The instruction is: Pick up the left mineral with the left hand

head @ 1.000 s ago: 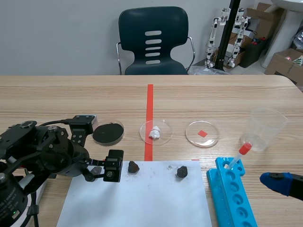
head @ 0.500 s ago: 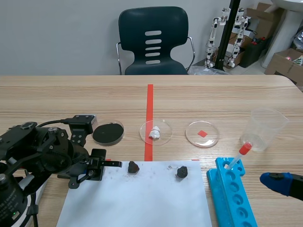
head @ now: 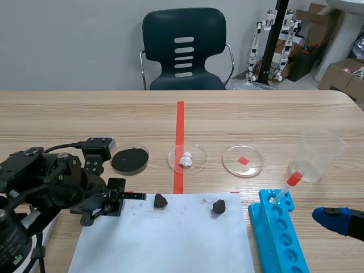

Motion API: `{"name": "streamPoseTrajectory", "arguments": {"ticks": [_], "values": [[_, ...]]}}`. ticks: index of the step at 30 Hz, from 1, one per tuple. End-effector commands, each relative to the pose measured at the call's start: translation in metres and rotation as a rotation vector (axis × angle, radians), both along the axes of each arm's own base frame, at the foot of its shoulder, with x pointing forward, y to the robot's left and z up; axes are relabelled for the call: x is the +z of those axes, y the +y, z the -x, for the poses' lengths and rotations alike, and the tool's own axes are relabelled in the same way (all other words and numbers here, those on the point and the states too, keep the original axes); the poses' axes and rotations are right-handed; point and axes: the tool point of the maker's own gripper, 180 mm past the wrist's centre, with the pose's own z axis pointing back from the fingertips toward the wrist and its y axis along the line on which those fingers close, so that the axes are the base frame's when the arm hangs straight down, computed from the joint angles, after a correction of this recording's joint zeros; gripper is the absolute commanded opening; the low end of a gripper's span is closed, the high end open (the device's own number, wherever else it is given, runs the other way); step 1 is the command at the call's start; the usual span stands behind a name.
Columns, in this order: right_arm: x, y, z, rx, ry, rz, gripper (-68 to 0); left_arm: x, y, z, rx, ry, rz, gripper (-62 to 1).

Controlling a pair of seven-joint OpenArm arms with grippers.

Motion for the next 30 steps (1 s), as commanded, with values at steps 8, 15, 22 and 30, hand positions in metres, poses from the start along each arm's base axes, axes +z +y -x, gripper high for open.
{"name": "streamPoseTrajectory", "arguments": {"ticks": [8,15,22,30], "values": [[0.011,0.004,-0.004,0.002,-0.032,-0.026,0.4,0.031,0.018,-0.007,-0.018,-0.277,-0.016,-52.4],[0.011,0.004,-0.004,0.002,-0.032,-0.026,0.4,0.117,0.009,0.000,-0.113,-0.751,0.039,-52.3],[0.011,0.004,-0.004,0.002,-0.032,-0.026,0.4,0.164,-0.007,0.051,-0.278,-0.934,0.059,-52.4],[0.011,0.004,-0.004,0.002,-0.032,-0.026,0.4,0.172,-0.010,0.092,-0.323,-0.929,0.072,-52.4]]}}
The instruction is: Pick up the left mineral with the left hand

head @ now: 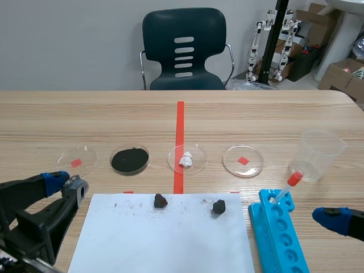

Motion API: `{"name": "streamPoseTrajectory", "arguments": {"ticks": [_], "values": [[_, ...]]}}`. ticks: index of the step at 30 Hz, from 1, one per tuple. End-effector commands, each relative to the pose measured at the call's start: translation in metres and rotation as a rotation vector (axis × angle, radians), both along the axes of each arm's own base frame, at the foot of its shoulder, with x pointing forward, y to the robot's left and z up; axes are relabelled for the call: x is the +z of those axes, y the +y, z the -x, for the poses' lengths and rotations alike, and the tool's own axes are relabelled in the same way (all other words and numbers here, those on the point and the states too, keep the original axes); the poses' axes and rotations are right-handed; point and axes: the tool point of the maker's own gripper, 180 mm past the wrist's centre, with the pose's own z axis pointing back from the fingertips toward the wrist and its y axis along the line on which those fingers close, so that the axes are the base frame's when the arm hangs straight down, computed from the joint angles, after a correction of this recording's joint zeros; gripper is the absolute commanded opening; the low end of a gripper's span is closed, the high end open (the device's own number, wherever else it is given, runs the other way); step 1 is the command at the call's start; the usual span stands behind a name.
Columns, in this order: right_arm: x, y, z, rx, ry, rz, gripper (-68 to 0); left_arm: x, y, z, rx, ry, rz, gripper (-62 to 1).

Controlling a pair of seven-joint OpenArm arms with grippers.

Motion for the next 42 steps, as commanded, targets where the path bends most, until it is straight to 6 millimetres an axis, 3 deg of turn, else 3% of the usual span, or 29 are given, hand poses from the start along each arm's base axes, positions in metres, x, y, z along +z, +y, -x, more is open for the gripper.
{"name": "streamPoseTrajectory", "arguments": {"ticks": [1,5,10,42], "values": [[0.011,0.004,-0.004,0.002,-0.032,-0.026,0.4,0.008,-0.006,0.001,-0.016,-0.034,-0.005,-52.4],[0.011,0.004,-0.004,0.002,-0.032,-0.026,0.4,0.013,-0.020,0.022,-0.103,-0.076,-0.084,-52.4],[0.011,0.004,-0.004,0.002,-0.032,-0.026,0.4,0.016,-0.026,0.029,-0.137,-0.090,-0.073,-52.4],[0.011,0.004,-0.004,0.002,-0.032,-0.026,0.4,0.013,-0.025,0.028,-0.132,-0.075,-0.083,-52.4]]}}
